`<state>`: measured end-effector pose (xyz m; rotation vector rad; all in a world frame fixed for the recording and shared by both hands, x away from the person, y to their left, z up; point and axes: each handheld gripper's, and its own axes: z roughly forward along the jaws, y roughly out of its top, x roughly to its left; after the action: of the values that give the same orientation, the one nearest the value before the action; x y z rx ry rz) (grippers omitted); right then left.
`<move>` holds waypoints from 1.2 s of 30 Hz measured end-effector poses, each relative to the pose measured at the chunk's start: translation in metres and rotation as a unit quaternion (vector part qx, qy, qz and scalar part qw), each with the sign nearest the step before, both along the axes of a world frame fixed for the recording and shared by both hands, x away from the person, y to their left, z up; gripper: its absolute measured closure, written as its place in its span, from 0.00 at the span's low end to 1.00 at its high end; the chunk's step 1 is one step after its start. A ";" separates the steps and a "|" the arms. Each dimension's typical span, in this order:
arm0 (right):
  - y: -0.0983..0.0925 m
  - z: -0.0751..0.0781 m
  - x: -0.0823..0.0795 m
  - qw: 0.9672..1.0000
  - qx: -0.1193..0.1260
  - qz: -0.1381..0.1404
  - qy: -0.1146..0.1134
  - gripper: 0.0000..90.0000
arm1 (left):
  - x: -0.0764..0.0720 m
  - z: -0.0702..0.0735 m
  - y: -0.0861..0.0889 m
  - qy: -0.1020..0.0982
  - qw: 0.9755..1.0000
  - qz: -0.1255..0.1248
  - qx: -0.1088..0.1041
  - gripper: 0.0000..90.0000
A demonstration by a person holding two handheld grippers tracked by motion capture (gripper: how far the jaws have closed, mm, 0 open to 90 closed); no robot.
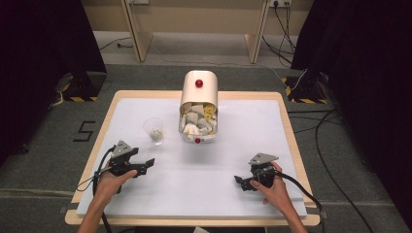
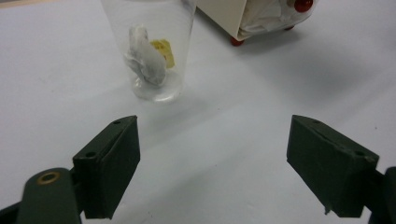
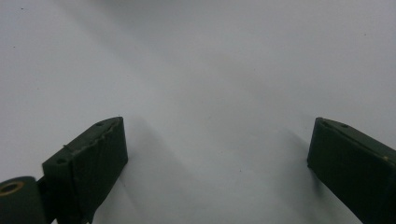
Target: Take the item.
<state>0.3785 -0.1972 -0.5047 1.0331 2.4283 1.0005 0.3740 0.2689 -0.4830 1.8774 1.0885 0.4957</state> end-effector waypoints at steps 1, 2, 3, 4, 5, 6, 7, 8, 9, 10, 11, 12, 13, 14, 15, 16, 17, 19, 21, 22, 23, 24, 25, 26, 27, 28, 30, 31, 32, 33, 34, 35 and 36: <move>0.000 0.000 0.000 1.000 0.000 -0.001 0.001 0.06 | -0.002 -0.002 0.001 0.001 1.000 -0.003 0.003 0.19; 0.000 0.000 0.000 1.000 0.000 -0.001 0.001 0.06 | -0.002 -0.002 0.001 0.001 1.000 -0.003 0.003 0.19; 0.000 0.000 0.000 1.000 0.000 -0.001 0.000 0.06 | -0.004 -0.004 0.001 0.004 1.000 -0.005 0.003 0.19; 0.000 0.000 0.000 1.000 0.000 -0.001 0.000 0.06 | -0.004 -0.004 0.001 0.004 1.000 -0.005 0.003 0.19; 0.000 0.000 0.000 1.000 0.000 -0.001 0.001 0.06 | -0.005 -0.008 0.000 0.009 1.000 -0.005 0.007 0.19; 0.000 0.000 0.000 1.000 0.000 -0.001 0.001 0.06 | -0.005 -0.008 0.000 0.009 1.000 -0.005 0.007 0.19; 0.000 0.000 0.000 1.000 0.000 -0.002 0.001 0.06 | -0.007 -0.011 0.000 0.012 1.000 -0.006 0.012 0.19; 0.000 0.000 0.000 1.000 0.000 -0.002 0.001 0.06 | -0.007 -0.011 0.000 0.012 1.000 -0.006 0.012 0.19; 0.000 0.000 0.000 1.000 0.000 -0.001 0.000 0.06 | -0.009 -0.012 0.001 0.013 1.000 -0.007 0.015 0.19; 0.000 0.000 0.000 1.000 0.000 -0.001 0.000 0.06 | -0.009 -0.012 0.001 0.013 1.000 -0.007 0.015 0.19; 0.000 0.000 0.000 1.000 0.000 -0.001 0.000 0.06 | -0.010 -0.012 0.001 0.013 1.000 -0.006 0.015 0.19; 0.000 0.000 0.000 1.000 0.000 -0.002 0.000 0.06 | -0.011 -0.013 0.002 0.013 1.000 -0.007 0.015 0.19; 0.000 0.000 0.000 1.000 0.000 -0.002 0.001 0.06 | -0.014 -0.013 0.002 0.014 1.000 -0.008 0.017 0.19; 0.000 0.000 0.000 1.000 0.000 -0.002 0.001 0.06 | -0.014 -0.013 0.002 0.014 1.000 -0.008 0.017 0.19; 0.000 0.000 0.000 1.000 0.000 -0.001 0.001 0.06 | -0.016 -0.014 0.002 0.015 1.000 -0.011 0.023 0.19; 0.000 0.000 0.000 1.000 0.000 -0.001 0.001 0.06 | -0.016 -0.014 0.002 0.015 1.000 -0.011 0.023 0.19; 0.000 0.000 0.000 1.000 0.000 -0.001 0.000 0.06 | -0.017 -0.015 0.002 0.016 0.999 -0.011 0.025 0.19; 0.000 0.000 0.000 1.000 0.000 -0.002 0.001 0.06 | -0.018 -0.016 0.002 0.017 0.999 -0.011 0.032 0.19; 0.000 0.000 0.000 1.000 0.000 -0.001 0.001 0.06 | -0.021 -0.016 0.002 0.017 0.999 -0.013 0.041 0.19; 0.000 0.000 0.000 1.000 0.000 -0.001 0.000 0.06 | -0.022 -0.017 0.002 0.019 0.999 -0.017 0.043 0.19; 0.000 0.000 0.000 1.000 0.000 -0.001 0.000 0.06 | -0.024 -0.018 0.002 0.020 0.999 -0.019 0.043 0.19; 0.000 0.000 0.000 1.000 0.000 -0.001 0.000 0.06 | -0.024 -0.018 0.002 0.020 0.999 -0.019 0.043 0.19; 0.000 0.000 0.000 1.000 0.000 -0.001 0.001 0.06 | -0.026 -0.019 0.002 0.021 0.999 -0.016 0.047 0.19; 0.000 0.000 0.000 1.000 0.000 0.000 0.000 0.06 | -0.027 -0.020 0.002 0.024 0.998 -0.018 0.048 0.19; 0.000 0.000 0.000 1.000 0.000 -0.001 0.001 0.06 | -0.030 -0.021 0.002 0.025 0.998 -0.018 0.056 0.18; 0.000 0.000 0.000 1.000 0.000 -0.001 0.001 0.06 | -0.030 -0.021 0.002 0.025 0.998 -0.018 0.056 0.18; 0.000 0.000 0.000 1.000 0.000 -0.002 0.001 0.06 | -0.032 -0.022 0.003 0.026 0.998 -0.018 0.060 0.18; 0.000 0.000 0.000 1.000 0.000 -0.001 0.000 0.06 | -0.036 -0.023 0.005 0.025 0.998 -0.017 0.063 0.18; 0.000 0.000 0.000 1.000 0.000 -0.001 0.000 0.06 | -0.036 -0.023 0.005 0.025 0.998 -0.017 0.063 0.18; 0.000 0.000 0.000 1.000 0.000 -0.001 0.000 0.06 | -0.037 -0.024 0.006 0.027 0.998 -0.016 0.062 0.18; 0.000 0.000 0.000 1.000 0.000 -0.001 0.000 0.06 | -0.038 -0.025 0.008 0.029 0.998 -0.016 0.062 0.18; 0.000 0.000 0.000 1.000 0.000 -0.001 0.000 0.06 | -0.038 -0.026 0.009 0.031 0.997 -0.015 0.062 0.18; 0.000 0.000 0.000 1.000 0.000 -0.002 0.001 0.06 | -0.039 -0.026 0.009 0.032 0.997 -0.012 0.064 0.18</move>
<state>0.3784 -0.1972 -0.5047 1.0383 2.4271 1.0000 0.3349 0.2780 -0.5095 2.0273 1.0980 0.5040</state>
